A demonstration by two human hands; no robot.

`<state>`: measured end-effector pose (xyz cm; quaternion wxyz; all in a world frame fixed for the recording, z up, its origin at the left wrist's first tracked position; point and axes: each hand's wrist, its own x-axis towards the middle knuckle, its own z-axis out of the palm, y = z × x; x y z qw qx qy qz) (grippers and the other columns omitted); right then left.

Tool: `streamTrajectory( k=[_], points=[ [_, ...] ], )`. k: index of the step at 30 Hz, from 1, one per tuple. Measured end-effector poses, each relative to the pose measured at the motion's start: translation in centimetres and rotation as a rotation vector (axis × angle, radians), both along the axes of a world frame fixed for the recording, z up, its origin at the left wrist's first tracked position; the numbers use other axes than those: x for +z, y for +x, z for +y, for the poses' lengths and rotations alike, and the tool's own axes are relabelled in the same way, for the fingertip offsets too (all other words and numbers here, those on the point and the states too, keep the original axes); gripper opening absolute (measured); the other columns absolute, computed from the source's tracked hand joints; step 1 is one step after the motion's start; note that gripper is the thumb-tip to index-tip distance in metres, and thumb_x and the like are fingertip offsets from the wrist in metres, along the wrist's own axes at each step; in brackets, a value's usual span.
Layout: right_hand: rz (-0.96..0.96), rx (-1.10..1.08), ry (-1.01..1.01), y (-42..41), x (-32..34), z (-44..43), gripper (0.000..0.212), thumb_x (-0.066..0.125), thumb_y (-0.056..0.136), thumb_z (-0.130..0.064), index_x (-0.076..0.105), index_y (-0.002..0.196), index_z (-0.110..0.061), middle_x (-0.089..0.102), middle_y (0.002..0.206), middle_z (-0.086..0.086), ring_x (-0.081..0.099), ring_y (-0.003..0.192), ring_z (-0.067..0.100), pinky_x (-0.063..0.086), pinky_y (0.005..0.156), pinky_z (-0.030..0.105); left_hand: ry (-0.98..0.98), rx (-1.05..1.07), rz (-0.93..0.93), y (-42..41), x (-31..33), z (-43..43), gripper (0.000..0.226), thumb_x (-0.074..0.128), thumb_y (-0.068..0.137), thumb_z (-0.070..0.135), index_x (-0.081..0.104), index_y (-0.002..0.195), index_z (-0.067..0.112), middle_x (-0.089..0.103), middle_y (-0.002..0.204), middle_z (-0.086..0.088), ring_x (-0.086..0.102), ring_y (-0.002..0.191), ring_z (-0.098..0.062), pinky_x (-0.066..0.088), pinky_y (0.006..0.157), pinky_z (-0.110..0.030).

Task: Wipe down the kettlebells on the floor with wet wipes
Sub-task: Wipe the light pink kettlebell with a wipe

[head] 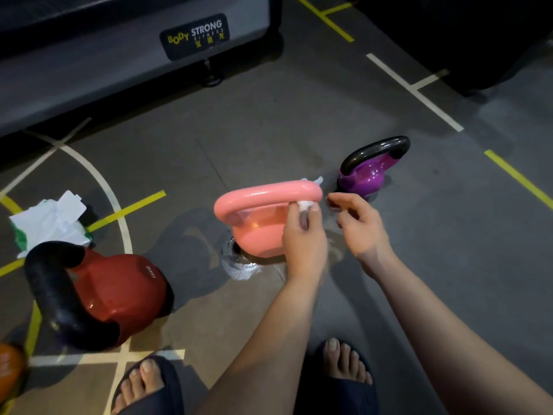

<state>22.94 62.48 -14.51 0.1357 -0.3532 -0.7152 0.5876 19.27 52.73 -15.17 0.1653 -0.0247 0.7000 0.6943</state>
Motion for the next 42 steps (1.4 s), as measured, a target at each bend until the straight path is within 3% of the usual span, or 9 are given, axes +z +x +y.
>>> streamTrajectory(
  k=[5,10,15,18,25,36,38,39,42],
  points=[
    [0.081,0.023,-0.013,-0.8,1.5,0.2,0.055,0.044,0.089,0.01,0.068,0.128,-0.019,0.068,0.129,-0.006,0.059,0.122,-0.002,0.045,0.105,0.019,-0.749,-0.231,0.544,-0.9,-1.3,-1.1,0.045,0.052,0.09,0.025,0.059,0.133,0.014,0.062,0.136,-0.004,0.048,0.137,-0.024,0.043,0.101,-0.043],
    [0.053,0.093,-0.037,-1.2,1.8,0.2,0.06,0.046,0.085,0.005,0.067,0.131,-0.028,0.07,0.121,-0.008,0.061,0.109,-0.005,0.045,0.105,0.023,0.009,-0.13,-0.033,-0.5,1.1,-1.2,0.04,0.052,0.081,0.023,0.068,0.117,0.031,0.059,0.087,0.006,0.052,0.08,-0.015,0.043,0.081,-0.036],
    [0.024,0.04,-0.062,-0.4,1.8,0.7,0.058,0.049,0.073,-0.018,0.07,0.121,-0.044,0.068,0.125,-0.023,0.055,0.127,0.0,0.042,0.114,0.037,0.522,0.076,-0.409,-0.5,3.4,-2.0,0.042,0.066,0.083,0.039,0.072,0.122,0.025,0.071,0.116,0.003,0.06,0.111,-0.014,0.044,0.097,-0.032],
    [0.01,0.043,-0.094,-0.2,2.0,0.6,0.058,0.049,0.07,-0.022,0.071,0.117,-0.048,0.066,0.129,-0.023,0.052,0.131,-0.002,0.039,0.117,0.042,0.668,0.152,-0.529,-1.1,3.6,-2.2,0.054,0.06,0.094,0.048,0.058,0.142,0.022,0.063,0.141,0.005,0.057,0.132,-0.015,0.042,0.111,-0.038],
    [0.047,0.157,-0.086,-0.6,1.6,-0.7,0.051,0.049,0.087,-0.009,0.068,0.127,-0.034,0.067,0.127,-0.02,0.057,0.107,-0.016,0.041,0.094,0.012,0.616,0.241,-0.625,-2.3,4.3,-1.6,0.029,0.068,0.092,0.043,0.069,0.113,0.022,0.075,0.114,-0.003,0.062,0.098,-0.021,0.043,0.086,-0.033],
    [0.125,0.266,-0.235,-1.8,0.3,0.1,0.066,0.039,0.078,-0.02,0.061,0.139,-0.031,0.054,0.15,0.011,0.051,0.13,0.006,0.034,0.118,0.039,0.22,-0.001,-0.174,-0.6,1.9,-0.8,0.038,0.054,0.079,0.01,0.061,0.117,0.009,0.061,0.089,0.009,0.055,0.079,-0.005,0.044,0.079,-0.025],
    [0.112,0.245,-0.303,-1.9,-0.1,-0.1,0.062,0.041,0.079,-0.028,0.064,0.135,-0.04,0.039,0.149,0.031,0.017,0.115,0.013,0.029,0.119,0.06,-0.074,-0.148,-0.004,-0.2,1.7,-1.3,0.031,0.057,0.082,0.009,0.057,0.111,0.022,0.059,0.083,0.008,0.061,0.083,-0.015,0.046,0.077,-0.03],
    [0.119,0.229,-0.334,-1.8,-0.1,-0.2,0.06,0.042,0.079,-0.031,0.065,0.132,-0.043,0.037,0.148,0.031,0.021,0.139,0.044,0.024,0.12,0.063,-0.267,-0.207,0.136,0.0,1.6,-1.6,0.033,0.058,0.082,0.01,0.055,0.112,0.023,0.059,0.084,0.006,0.062,0.089,-0.021,0.048,0.08,-0.035],
    [0.131,0.22,-0.334,-1.6,-0.1,-0.2,0.063,0.043,0.073,-0.034,0.065,0.131,-0.046,0.042,0.148,0.023,0.029,0.14,0.045,0.021,0.12,0.063,-0.661,-0.253,0.48,0.1,1.3,-2.0,0.048,0.061,0.076,0.013,0.056,0.123,0.02,0.065,0.107,0.0,0.057,0.11,-0.026,0.044,0.102,-0.043]
  ],
)
